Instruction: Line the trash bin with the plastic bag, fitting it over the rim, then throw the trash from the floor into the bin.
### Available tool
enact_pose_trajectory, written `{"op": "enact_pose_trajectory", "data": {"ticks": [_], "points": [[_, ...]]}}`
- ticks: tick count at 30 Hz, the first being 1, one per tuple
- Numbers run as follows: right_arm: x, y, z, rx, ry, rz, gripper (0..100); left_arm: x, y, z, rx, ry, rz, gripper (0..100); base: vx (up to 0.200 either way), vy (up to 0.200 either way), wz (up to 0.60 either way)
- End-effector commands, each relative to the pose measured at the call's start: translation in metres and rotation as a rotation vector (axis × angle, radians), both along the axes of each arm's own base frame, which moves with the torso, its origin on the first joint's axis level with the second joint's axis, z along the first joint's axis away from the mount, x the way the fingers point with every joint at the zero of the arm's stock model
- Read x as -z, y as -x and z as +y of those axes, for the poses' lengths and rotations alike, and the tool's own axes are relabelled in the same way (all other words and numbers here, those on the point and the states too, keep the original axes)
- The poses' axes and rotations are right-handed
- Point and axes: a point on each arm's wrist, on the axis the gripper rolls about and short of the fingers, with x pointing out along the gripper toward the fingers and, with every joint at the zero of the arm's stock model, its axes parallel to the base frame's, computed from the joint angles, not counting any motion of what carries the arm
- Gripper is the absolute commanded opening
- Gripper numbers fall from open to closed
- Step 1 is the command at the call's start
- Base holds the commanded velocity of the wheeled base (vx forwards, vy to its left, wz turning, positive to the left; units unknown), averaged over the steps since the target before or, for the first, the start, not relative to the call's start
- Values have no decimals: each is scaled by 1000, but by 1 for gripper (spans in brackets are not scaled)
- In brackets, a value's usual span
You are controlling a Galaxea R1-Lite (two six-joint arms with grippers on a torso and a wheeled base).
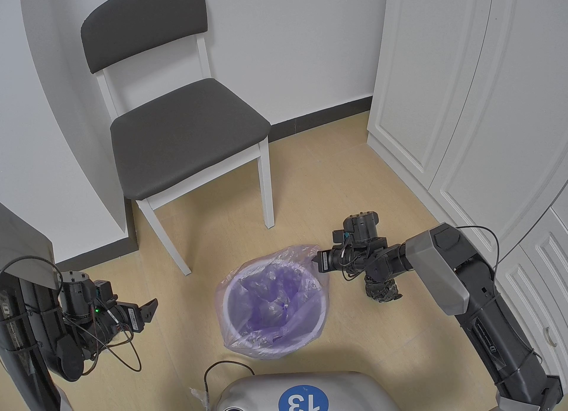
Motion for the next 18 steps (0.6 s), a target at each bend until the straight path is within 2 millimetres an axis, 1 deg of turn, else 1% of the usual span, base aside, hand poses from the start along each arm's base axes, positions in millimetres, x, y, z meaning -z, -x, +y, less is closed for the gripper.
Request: {"op": "enact_pose_trajectory", "data": {"ticks": [1, 4, 9, 10, 15, 18], "points": [[9, 2, -1, 3, 11, 37, 0, 0, 0, -1, 4, 1, -9, 100, 0, 0, 0], [10, 3, -3, 5, 24, 62, 0, -1, 0, -4, 13, 4, -13, 100, 0, 0, 0], [14, -1, -16, 28, 24, 60, 0, -3, 1, -9, 38, 6, -19, 100, 0, 0, 0], [14, -1, -16, 28, 24, 60, 0, -3, 1, -10, 40, 6, -21, 100, 0, 0, 0], [14, -3, -13, 16, -9, 14, 0, -2, -5, -26, 99, 7, -37, 100, 0, 0, 0], [13, -3, -10, 10, -18, 8, 0, -1, -9, -32, 103, -3, -46, 100, 0, 0, 0]]}}
